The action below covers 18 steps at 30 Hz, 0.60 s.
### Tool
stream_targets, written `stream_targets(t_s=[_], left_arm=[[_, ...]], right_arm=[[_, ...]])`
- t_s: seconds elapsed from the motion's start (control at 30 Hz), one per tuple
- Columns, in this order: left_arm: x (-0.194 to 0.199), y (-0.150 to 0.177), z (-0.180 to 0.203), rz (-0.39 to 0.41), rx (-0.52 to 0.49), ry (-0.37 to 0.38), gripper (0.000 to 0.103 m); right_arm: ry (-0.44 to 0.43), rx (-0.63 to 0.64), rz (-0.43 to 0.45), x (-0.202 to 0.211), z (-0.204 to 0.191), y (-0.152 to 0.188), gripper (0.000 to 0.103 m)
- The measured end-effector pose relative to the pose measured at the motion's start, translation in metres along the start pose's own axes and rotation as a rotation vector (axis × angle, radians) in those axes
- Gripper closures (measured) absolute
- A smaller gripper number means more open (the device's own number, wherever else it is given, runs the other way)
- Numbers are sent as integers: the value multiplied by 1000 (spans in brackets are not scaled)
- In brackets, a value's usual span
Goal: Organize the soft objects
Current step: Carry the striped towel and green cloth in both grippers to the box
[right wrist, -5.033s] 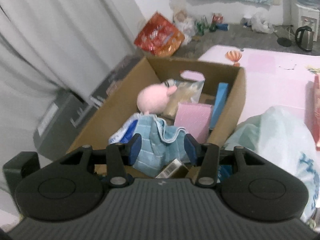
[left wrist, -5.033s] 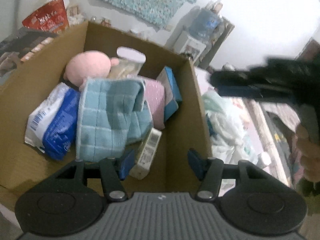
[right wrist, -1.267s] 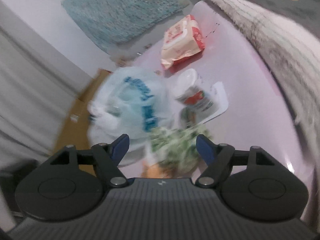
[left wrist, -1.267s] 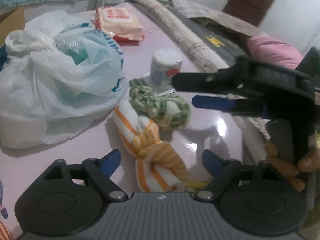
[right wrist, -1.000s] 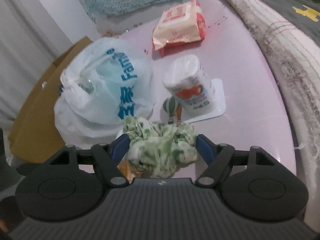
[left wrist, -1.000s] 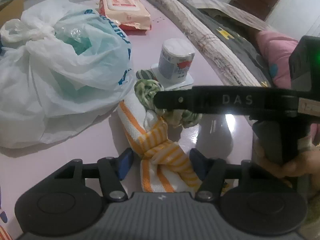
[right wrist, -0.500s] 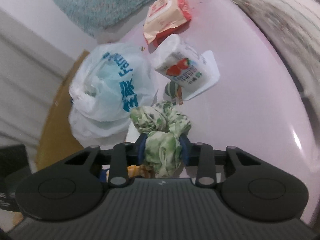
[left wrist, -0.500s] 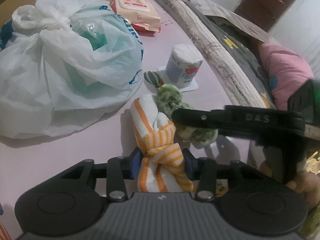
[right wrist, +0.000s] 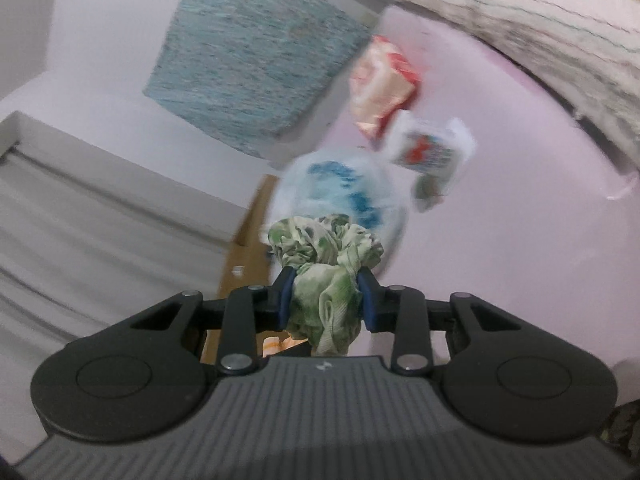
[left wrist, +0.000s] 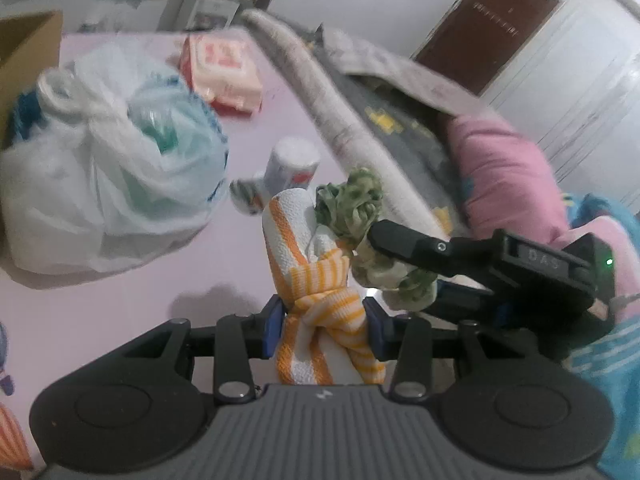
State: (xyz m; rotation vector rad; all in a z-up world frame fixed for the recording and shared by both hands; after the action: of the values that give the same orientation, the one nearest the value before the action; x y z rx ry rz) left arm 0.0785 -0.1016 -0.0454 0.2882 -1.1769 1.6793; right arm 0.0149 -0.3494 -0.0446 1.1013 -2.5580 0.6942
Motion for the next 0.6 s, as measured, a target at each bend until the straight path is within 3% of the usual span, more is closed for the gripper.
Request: stream_targets(t_s=[0.33, 0.6], left_arm=[[102, -2, -9, 220, -1, -14, 60], [183, -7, -57, 409, 87, -106, 60]], right_arm=[[-142, 157, -50, -18, -96, 10, 71], [-214, 308, -218, -97, -194, 20, 70]])
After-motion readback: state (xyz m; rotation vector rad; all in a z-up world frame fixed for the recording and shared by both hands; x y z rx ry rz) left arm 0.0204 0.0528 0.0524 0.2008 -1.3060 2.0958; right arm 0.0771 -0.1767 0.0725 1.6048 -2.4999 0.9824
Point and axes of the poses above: each gripper's, at about its wrist camera, not at the fingertips, and x roughly against the way its jaws point, z to its right, y to its underside, the point moved 1 cm from there along -x, roughly the way its jaws point, and after that the axes turned 2 degrees about y, right-handed, at the moved point
